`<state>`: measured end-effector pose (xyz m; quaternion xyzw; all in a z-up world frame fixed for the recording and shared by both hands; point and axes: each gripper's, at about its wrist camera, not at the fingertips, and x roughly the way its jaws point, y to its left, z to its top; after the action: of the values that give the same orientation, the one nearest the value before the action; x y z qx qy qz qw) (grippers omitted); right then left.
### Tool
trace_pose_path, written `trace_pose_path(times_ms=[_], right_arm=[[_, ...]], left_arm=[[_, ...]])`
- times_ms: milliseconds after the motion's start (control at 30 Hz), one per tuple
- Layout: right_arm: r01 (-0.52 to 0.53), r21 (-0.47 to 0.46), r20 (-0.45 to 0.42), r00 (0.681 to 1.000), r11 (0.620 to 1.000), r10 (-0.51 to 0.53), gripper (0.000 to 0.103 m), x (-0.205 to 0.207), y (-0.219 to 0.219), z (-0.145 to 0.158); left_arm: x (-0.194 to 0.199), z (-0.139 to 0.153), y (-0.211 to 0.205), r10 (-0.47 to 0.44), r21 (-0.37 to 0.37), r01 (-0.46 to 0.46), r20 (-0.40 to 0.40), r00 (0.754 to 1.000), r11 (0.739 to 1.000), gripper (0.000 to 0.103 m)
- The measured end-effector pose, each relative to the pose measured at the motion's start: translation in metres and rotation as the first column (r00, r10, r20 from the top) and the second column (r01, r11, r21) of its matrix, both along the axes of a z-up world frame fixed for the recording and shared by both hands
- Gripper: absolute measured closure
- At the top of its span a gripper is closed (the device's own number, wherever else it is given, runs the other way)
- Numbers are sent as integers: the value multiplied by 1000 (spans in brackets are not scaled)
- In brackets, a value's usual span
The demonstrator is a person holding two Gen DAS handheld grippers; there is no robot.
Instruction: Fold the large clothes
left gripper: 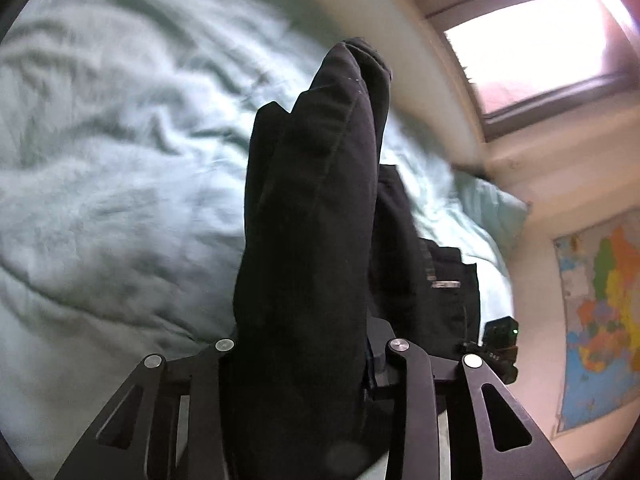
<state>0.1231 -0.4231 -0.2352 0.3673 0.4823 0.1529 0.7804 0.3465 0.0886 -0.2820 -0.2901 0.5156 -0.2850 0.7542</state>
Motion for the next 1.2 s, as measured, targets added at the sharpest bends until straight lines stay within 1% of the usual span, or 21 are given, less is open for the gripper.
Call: trace_pose_path(times_ms=[67,133,233,367,400,467,567,633,700,767,800,867,900,933,967,1000,1033,1067,1100,1167,1200], right_arm=[[-10,-7,34,999,1000,10,62,-9,9,16],[-17,-25,59,998,1000,18,62,-10,20,23],[-14,-30,95,995,999,17,62,-15,23,26],[-26,-55,80,996,998,31,62,-19,25,12],[-30,-61,64,997,998,34,62,-31,29,13],[-36,-79,25,999,996,39,62,-50,33,8],[-37,-84,-68,997,996,32,62,-71,36,-18],[-37,-101,-130,991,994,23,62,-80,37,-41],[-28,-123,-219,976,992,1,62,-84,38,-75],[5,-142,-268,963,990,-43,56,-87,32,-98],[42,-119,-291,954,992,-75,52,-91,24,-112],[122,-49,-311,941,991,-131,49,-99,7,-129],[153,-23,-316,936,988,-153,47,-103,0,-132],[173,-10,-319,933,985,-168,44,-107,-4,-133],[187,-8,-323,929,982,-179,42,-113,-9,-132],[192,-15,-326,927,981,-187,37,-115,-9,-128],[190,-48,-327,925,981,-195,32,-118,-10,-121],[182,-93,-324,924,979,-203,31,-121,-14,-118],[161,-196,-318,923,967,-218,31,-126,-13,-105],[135,-345,-288,927,929,-241,31,-140,-3,-81],[122,-406,-259,935,906,-242,31,-145,4,-65]], left_arm=[[-27,30,-5,-9,-11,10,47,999,1000,65],[-54,55,-4,-16,-5,16,83,996,1000,65],[-96,83,7,-15,-26,18,112,994,1000,65],[-149,97,23,-29,-37,33,104,994,999,65],[-165,97,25,-37,-30,40,96,995,999,65],[-185,86,28,-42,-26,44,67,997,999,65],[-209,53,33,-40,-17,40,-9,999,999,64],[-220,16,37,-30,-1,30,-105,994,1000,63],[-224,-25,43,-2,43,11,-214,977,999,60],[-224,-54,57,56,93,-33,-262,963,995,56],[-224,-69,70,90,75,-71,-288,953,995,50],[-226,-101,103,140,-66,-179,-392,909,982,46],[-229,-120,120,133,-167,-234,-465,875,958,45],[-231,-128,127,115,-212,-248,-495,861,945,45],[-233,-128,132,106,-216,-242,-500,859,946,45],[-234,-122,134,103,-192,-221,-485,868,956,45],[-234,-111,135,107,-144,-193,-458,883,971,45],[-234,-103,135,112,-104,-174,-436,893,979,45],[-235,-84,134,124,-12,-140,-391,912,990,45],[-235,-56,130,135,120,-102,-315,940,988,45],[-237,-33,122,128,219,-73,-249,960,973,46]])
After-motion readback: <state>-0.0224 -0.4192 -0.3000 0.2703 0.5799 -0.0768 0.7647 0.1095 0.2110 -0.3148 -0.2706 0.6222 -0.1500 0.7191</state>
